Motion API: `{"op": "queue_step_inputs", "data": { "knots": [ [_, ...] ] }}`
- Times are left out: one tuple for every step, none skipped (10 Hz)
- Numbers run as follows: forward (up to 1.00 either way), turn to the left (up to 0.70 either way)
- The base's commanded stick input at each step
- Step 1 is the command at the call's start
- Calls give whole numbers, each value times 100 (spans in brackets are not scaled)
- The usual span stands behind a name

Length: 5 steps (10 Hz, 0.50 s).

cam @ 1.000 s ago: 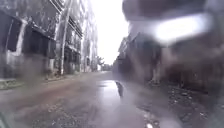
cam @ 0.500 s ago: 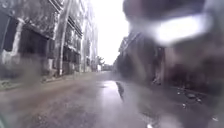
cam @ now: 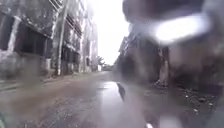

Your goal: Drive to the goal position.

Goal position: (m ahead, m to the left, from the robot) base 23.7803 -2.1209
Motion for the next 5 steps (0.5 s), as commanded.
{"op": "queue_step_inputs", "data": {
  "knots": [
    [50, 2],
    [50, 2],
    [50, 2],
    [50, 2],
    [50, 2]
  ]
}}
